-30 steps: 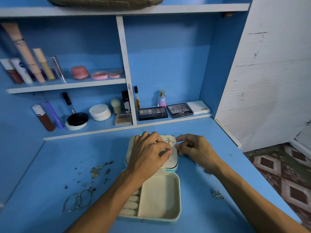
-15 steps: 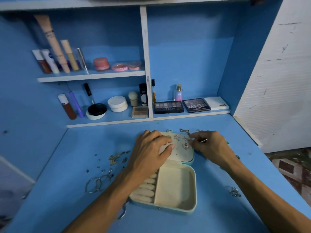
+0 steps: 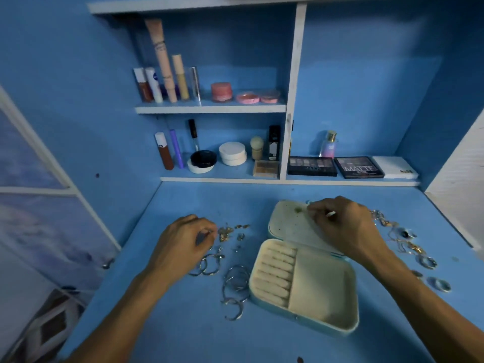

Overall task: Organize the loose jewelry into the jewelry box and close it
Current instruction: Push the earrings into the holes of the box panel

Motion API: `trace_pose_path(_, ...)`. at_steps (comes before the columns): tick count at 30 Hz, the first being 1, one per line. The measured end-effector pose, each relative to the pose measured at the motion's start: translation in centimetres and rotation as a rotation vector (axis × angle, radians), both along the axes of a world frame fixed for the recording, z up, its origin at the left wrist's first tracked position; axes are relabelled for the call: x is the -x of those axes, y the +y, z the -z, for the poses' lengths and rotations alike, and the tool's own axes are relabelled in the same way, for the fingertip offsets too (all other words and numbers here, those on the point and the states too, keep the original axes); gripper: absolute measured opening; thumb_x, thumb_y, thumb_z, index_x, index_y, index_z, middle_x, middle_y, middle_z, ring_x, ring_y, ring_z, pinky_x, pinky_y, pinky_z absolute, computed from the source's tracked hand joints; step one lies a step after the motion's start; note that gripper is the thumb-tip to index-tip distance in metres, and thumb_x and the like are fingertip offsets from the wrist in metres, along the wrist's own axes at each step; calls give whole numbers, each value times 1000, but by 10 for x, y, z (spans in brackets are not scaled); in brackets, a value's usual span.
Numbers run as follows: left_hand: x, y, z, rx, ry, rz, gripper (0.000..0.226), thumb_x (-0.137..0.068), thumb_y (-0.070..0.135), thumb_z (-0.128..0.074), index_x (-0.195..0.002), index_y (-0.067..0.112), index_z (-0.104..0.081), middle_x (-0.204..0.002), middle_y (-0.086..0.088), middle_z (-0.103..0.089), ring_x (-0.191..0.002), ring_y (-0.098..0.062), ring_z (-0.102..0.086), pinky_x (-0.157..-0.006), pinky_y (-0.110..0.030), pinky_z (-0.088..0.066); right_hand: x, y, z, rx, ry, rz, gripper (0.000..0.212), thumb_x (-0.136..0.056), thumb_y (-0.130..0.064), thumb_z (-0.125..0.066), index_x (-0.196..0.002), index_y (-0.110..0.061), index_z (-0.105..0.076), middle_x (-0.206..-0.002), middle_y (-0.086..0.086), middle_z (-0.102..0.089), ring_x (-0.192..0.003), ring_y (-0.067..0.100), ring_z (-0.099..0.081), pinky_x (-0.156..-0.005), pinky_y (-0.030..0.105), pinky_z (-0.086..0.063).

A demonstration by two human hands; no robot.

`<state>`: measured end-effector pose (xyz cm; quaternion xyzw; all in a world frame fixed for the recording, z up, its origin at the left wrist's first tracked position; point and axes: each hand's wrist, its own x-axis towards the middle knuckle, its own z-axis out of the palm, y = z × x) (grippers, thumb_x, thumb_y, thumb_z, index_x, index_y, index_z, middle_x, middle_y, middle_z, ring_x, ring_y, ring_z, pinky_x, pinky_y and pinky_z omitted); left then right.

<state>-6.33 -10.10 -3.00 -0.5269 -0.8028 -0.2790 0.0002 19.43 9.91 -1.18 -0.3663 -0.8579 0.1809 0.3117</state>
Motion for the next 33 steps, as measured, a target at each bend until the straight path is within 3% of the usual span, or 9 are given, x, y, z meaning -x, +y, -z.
trace_pose_path(3, 0, -5, 3, 17, 16, 32, 8, -87, 23, -76, -88, 31, -76, -77, 15, -60, -75, -6, -58, -67, -10, -38, 14, -8, -1, 21, -3, -60, 16, -87, -10, -70, -92, -21, -81, -91, -1, -76, -71, 16, -68, -69, 18, -42)
trace_pose_path(7, -3, -1, 6, -33, 33, 65, 10, -89, 39, -71, -92, 33, -78, -78, 14, -61, -77, -9, -59, -70, -25, -48, 22, -11, 1, 3, -4, -96, 17, -86, -11, -69, -95, -22, -80, -89, -2, -74, -72, 14, -67, -73, 25, -48)
trace_pose_path(13, -10, 11, 7, 3, 89, 64, 19, -86, 49, -73, -89, 31, -79, -80, 12, -62, -81, -13, -59, -76, -30, -48, 23, -13, 1, 13, -11, -119, 17, -87, -14, -69, -96, -24, -79, -88, -5, -72, -75, 14, -67, -77, 32, -55)
trace_pose_path(15, -11, 14, 7, 23, 92, 36, 17, -86, 46, -74, -89, 31, -79, -81, 11, -64, -84, -16, -59, -80, -33, -49, 23, -15, 0, 23, -9, -129, 17, -88, -15, -69, -97, -24, -79, -86, -10, -67, -70, 5, -62, -75, 27, -54)
trace_pose_path(17, -12, 15, 8, 18, 84, 28, 10, -85, 41, -77, -88, 32, -79, -81, 10, -66, -84, -18, -60, -80, -35, -50, 23, -17, 0, 30, -11, -140, 16, -89, -14, -69, -98, -22, -80, -85, -12, -63, -65, -4, -56, -70, 10, -46)
trace_pose_path(19, -12, 15, 8, 13, 93, 34, 3, -86, 34, -77, -86, 32, -79, -80, 9, -68, -82, -20, -62, -78, -36, -51, 24, -18, -1, 36, -15, -146, 16, -89, -13, -70, -98, -21, -80, -85, -10, -65, -64, -6, -55, -66, 1, -39)
trace_pose_path(25, -13, 18, 10, 44, 203, 36, 6, -88, 35, -74, -87, 31, -78, -84, 7, -70, -82, -22, -61, -78, -39, -49, 26, -21, -2, 68, -9, -170, 14, -90, -15, -69, -98, -21, -79, -90, -3, -72, -69, 4, -64, -66, 4, -40)
trace_pose_path(33, -8, 21, 4, 95, 134, 86, 8, -87, 40, -75, -87, 32, -76, -84, 10, -68, -84, -15, -59, -81, -33, -46, 22, -18, 0, 69, -3, -195, 14, -91, -16, -69, -99, -21, -79, -91, -3, -72, -69, 4, -65, -68, 6, -46)
